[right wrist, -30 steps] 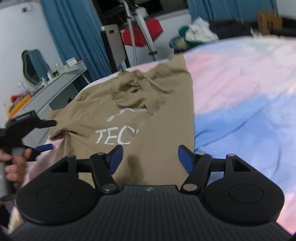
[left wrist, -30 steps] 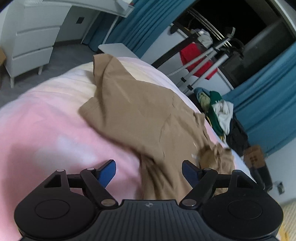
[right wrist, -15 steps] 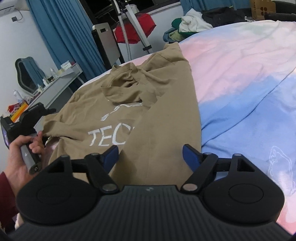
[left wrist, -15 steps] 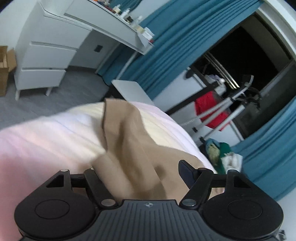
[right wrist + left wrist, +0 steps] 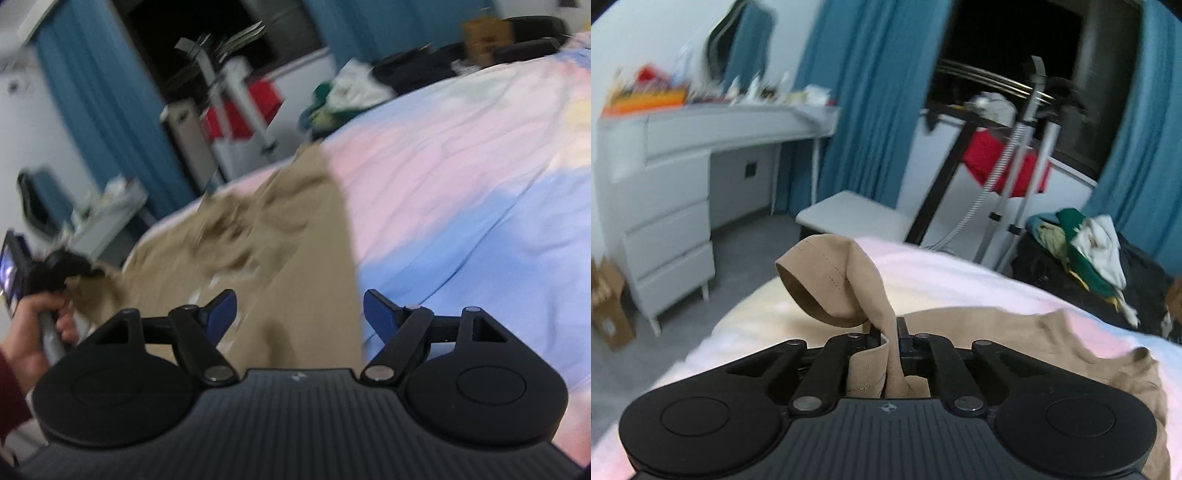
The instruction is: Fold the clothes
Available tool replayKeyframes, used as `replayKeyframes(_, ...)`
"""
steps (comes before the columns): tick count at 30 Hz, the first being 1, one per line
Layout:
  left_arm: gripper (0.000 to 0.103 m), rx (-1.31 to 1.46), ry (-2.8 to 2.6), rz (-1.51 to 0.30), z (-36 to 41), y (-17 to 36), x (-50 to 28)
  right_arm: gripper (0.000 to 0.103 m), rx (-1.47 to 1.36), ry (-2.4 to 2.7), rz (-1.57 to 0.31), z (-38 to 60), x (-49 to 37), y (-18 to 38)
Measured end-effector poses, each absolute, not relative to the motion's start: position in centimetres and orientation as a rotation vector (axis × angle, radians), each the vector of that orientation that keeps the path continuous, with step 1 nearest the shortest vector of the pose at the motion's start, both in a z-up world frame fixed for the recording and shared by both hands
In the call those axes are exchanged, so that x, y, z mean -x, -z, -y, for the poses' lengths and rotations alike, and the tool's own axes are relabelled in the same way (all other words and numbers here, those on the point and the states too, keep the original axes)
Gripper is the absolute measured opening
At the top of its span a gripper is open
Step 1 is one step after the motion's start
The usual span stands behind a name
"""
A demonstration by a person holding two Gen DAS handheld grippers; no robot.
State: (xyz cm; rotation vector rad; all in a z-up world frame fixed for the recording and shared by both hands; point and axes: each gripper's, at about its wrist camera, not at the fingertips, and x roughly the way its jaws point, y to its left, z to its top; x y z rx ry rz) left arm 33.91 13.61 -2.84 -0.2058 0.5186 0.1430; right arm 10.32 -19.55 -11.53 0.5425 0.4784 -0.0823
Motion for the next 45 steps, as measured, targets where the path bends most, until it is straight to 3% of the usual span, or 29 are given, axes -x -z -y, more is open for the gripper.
replayKeyframes(7, 0.005, -0.002, -0.021, -0.483, 2.2, 0.0, -34.2, 0.079, -0.735, 0.212, -0.460, 25.2, -9.5, 12.6)
replayKeyframes(15, 0.006, -0.187, 0.099, -0.602, 17.4, 7.4, -35.1, 0.079, -0.790, 0.294, -0.450, 27.6, -9.6, 14.0)
replayKeyframes(18, 0.016, -0.244, 0.129, -0.647, 18.8, 9.8, -35.0, 0.079, -0.785, 0.282, -0.441, 27.7, -9.9, 14.3)
replayKeyframes(23, 0.061, -0.229, 0.223, -0.693, 17.6, 10.2, -34.3, 0.079, -0.747, 0.231, -0.442, 26.4, -10.9, 14.5)
replayKeyframes(29, 0.077, -0.227, 0.280, -0.685, 14.5, 5.9, -29.9, 0.079, -0.696, 0.176, -0.431, 25.1, -11.6, 14.0)
replayKeyframes(37, 0.080, -0.034, 0.301, -0.766, 1.4, 0.4, -18.3, 0.079, -0.592, 0.091, -0.440, 22.8, -10.7, 12.8)
replayKeyframes(45, 0.080, 0.196, 0.183, -0.958, -12.4, 3.2, -8.9, 0.079, -0.488, -0.053, -0.500, 20.1, -8.3, 11.5)
